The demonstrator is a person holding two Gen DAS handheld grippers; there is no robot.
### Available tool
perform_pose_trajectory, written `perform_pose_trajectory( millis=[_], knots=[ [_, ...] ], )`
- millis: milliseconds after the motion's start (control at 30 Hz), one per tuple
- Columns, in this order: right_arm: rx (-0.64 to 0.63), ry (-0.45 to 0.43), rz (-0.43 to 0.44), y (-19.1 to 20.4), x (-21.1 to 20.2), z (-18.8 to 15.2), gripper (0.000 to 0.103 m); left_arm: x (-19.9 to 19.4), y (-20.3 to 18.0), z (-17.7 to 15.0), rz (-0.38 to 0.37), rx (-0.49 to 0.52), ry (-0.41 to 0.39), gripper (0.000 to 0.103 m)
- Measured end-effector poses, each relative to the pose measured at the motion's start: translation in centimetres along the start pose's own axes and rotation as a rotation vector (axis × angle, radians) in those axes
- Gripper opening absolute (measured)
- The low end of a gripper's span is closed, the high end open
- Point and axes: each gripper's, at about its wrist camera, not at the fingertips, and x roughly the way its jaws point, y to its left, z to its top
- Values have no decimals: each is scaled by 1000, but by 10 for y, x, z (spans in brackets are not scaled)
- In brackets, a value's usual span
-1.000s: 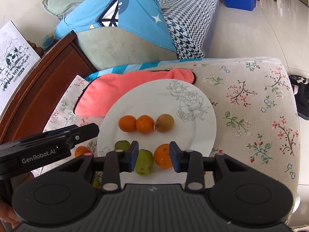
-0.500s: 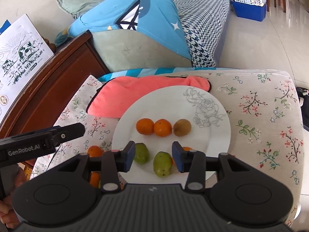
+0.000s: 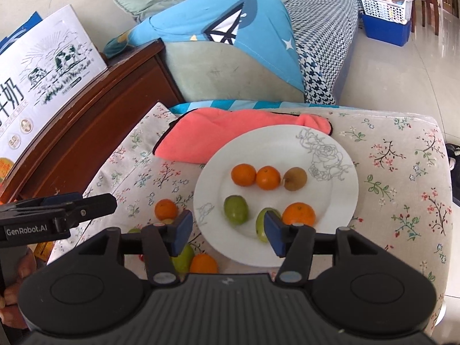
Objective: Organize fruits
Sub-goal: 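Withdraw both tools from the plate and move them back over the fruit pile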
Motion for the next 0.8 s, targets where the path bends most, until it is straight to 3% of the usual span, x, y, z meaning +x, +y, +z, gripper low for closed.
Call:
perform_pose_trajectory(
  millis=[367,800],
  knots=[
    [-63,37,28,21,-9,-29,68,-13,14,-22,31,23,46,92],
    [-138,69,18,33,-13,-61,68,-18,49,-41,103,-3,94,93]
  ],
)
